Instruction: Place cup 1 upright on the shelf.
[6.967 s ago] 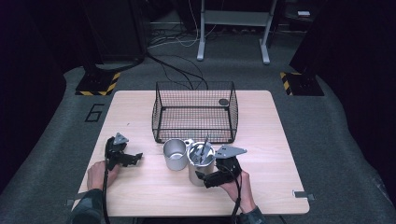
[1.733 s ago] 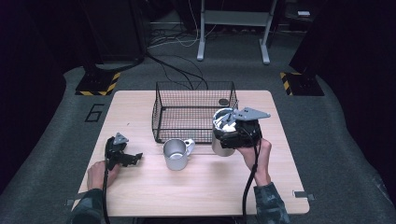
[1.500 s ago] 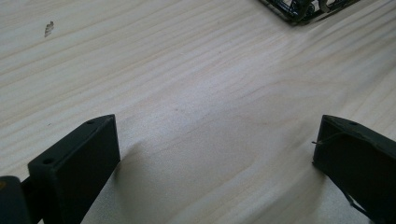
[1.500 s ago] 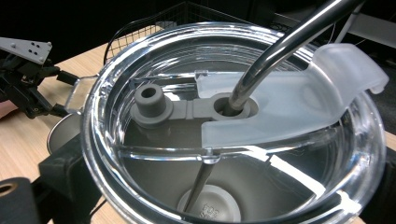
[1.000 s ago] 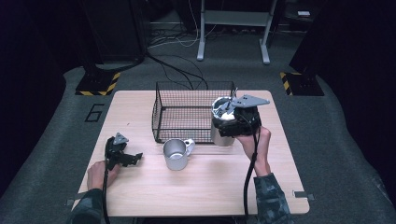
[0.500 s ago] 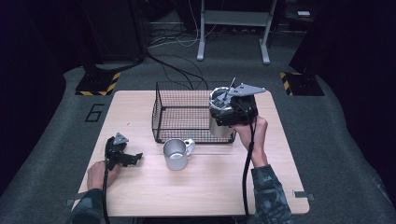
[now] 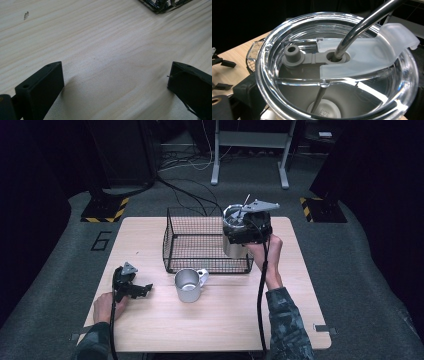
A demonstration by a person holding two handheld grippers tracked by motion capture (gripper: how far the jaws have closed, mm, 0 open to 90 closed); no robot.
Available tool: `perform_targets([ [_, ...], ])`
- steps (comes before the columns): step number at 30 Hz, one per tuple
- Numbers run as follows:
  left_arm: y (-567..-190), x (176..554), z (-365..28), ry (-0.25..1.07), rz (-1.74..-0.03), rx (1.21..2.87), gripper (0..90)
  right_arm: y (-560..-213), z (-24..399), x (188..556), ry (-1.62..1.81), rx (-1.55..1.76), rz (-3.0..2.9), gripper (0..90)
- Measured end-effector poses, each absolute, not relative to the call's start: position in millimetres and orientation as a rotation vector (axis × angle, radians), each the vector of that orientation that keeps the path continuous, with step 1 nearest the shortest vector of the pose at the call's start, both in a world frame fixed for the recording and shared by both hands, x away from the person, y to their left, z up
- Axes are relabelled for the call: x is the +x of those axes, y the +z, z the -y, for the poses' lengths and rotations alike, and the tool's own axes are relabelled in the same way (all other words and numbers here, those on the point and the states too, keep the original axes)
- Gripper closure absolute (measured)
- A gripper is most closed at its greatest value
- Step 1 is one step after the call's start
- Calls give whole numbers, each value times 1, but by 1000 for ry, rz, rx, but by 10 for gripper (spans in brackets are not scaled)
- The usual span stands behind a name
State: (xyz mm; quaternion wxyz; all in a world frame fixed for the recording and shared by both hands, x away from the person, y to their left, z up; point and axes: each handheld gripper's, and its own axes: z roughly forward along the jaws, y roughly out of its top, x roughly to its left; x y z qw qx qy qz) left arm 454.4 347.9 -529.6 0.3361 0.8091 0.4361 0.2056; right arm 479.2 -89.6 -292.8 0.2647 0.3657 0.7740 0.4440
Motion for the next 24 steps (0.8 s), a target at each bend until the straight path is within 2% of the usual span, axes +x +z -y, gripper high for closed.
perform_targets([
  [24,-530,454,-348,536,-1136,2108,3,-315,83,529,1146,1068,-2095,34],
])
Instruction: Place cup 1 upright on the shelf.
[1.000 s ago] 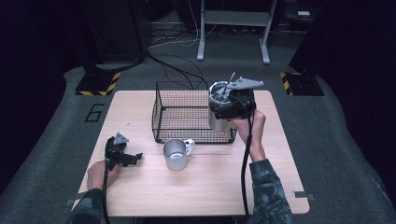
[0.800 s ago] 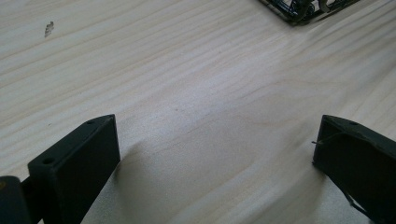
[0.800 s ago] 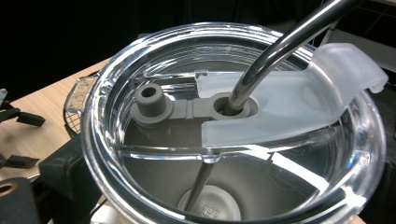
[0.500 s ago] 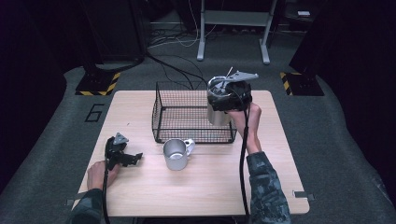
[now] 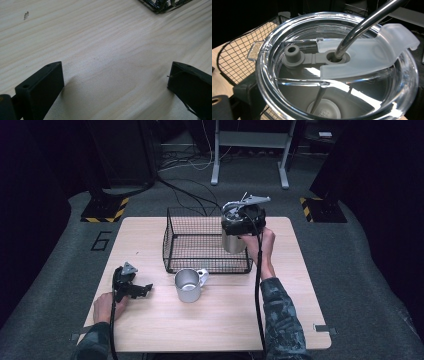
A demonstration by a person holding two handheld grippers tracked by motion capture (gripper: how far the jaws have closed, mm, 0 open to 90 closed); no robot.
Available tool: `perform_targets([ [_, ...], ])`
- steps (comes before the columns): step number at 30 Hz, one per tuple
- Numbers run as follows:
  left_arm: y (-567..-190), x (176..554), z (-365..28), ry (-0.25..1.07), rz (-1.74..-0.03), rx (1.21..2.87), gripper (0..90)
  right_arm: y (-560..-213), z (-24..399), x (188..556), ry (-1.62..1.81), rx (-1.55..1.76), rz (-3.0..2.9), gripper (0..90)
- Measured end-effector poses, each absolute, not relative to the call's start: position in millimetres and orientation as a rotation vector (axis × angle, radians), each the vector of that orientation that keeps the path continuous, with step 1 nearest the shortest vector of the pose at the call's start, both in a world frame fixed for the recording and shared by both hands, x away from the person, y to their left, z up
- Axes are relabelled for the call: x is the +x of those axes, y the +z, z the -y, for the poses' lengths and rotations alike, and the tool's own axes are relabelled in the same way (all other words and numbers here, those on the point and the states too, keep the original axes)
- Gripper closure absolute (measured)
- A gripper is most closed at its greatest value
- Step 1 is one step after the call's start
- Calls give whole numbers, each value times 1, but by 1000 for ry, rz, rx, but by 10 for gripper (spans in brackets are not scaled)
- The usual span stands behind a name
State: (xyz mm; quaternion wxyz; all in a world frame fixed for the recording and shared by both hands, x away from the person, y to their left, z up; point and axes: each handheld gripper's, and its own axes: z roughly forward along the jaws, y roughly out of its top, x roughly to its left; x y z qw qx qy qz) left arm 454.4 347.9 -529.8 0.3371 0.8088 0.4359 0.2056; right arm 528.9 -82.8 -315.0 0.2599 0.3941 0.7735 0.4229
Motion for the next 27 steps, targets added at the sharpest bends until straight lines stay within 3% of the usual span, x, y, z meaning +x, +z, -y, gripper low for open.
perform_targets([
  [27,-530,454,-348,538,-1135,2109,3,-354,71,553,1061,1164,-2135,34],
])
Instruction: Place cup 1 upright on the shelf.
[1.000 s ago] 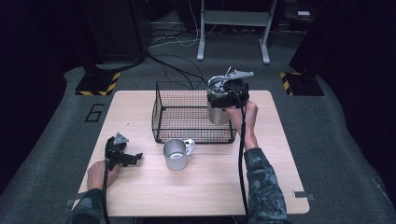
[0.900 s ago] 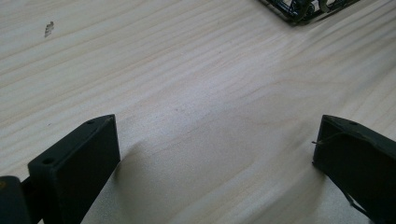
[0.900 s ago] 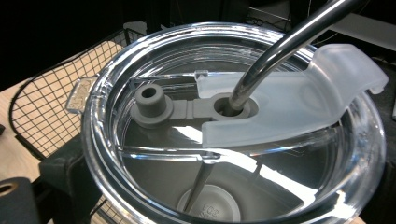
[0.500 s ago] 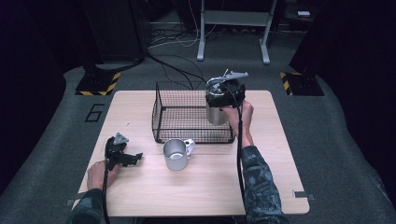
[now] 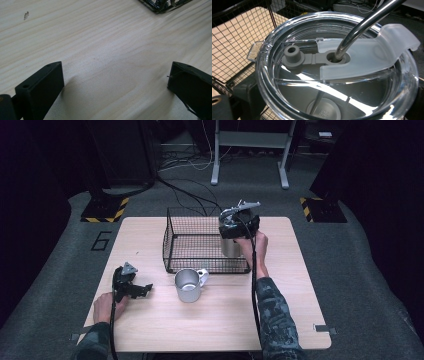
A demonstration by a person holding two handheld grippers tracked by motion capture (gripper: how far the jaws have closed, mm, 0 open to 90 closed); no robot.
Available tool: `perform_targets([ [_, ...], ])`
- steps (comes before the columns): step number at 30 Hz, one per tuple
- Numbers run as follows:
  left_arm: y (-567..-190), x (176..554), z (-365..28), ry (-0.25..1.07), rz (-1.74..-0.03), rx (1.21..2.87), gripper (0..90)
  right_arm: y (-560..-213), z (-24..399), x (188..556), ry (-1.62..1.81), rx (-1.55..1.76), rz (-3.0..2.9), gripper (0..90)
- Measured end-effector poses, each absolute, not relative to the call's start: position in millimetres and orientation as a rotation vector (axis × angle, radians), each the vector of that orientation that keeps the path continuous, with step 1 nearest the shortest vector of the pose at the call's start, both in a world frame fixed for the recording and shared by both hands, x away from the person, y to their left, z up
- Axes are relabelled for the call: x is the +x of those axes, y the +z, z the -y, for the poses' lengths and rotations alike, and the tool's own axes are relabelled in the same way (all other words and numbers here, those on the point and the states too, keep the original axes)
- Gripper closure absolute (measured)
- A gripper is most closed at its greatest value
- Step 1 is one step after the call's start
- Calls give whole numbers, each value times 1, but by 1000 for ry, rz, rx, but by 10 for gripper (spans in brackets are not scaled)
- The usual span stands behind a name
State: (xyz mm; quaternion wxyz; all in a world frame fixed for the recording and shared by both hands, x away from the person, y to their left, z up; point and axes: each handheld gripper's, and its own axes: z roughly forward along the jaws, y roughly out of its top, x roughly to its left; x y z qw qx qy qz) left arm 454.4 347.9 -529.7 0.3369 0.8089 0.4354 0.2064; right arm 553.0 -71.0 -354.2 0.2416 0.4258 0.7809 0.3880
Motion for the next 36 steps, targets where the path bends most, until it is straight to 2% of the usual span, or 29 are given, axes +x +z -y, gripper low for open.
perform_targets([
  [24,-530,454,-348,538,-1135,2108,2,-390,64,556,1033,1197,-2183,33],
  [36,-530,454,-348,536,-1136,2108,3,-395,61,557,1021,1206,-2193,32],
])
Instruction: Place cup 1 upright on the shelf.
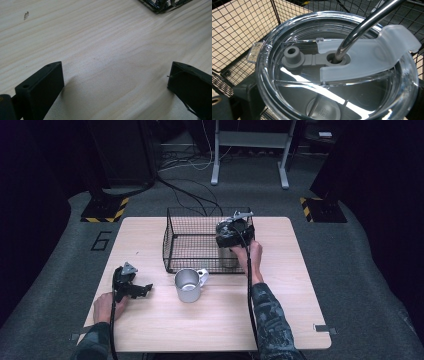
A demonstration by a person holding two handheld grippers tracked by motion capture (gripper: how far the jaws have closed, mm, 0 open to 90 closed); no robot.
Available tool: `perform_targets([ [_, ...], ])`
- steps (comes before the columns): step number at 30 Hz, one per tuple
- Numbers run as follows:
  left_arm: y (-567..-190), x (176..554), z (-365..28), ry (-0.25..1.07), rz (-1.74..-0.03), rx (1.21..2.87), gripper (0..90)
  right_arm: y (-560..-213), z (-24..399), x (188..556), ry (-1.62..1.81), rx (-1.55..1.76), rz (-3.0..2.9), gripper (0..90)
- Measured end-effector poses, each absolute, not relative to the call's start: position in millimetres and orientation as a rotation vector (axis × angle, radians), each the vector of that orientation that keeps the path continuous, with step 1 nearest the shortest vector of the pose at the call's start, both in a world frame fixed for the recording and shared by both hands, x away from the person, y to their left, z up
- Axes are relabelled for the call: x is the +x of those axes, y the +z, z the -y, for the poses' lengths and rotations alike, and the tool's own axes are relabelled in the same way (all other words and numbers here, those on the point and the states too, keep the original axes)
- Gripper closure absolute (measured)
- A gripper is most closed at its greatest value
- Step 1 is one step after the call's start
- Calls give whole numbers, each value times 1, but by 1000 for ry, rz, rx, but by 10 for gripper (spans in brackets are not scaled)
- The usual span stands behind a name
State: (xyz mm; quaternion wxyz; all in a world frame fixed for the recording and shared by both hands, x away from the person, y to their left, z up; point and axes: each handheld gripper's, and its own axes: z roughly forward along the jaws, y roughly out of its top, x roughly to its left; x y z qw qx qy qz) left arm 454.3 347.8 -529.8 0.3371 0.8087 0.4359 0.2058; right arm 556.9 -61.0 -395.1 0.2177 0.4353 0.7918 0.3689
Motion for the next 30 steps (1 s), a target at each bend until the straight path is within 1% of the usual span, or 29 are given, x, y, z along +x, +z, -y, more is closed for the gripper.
perform_targets([
  [17,-530,454,-348,537,-1135,2108,3,-401,62,558,1025,1221,-2193,31],
  [30,-530,454,-348,538,-1135,2108,2,-394,68,554,1015,1287,-2244,7],
])
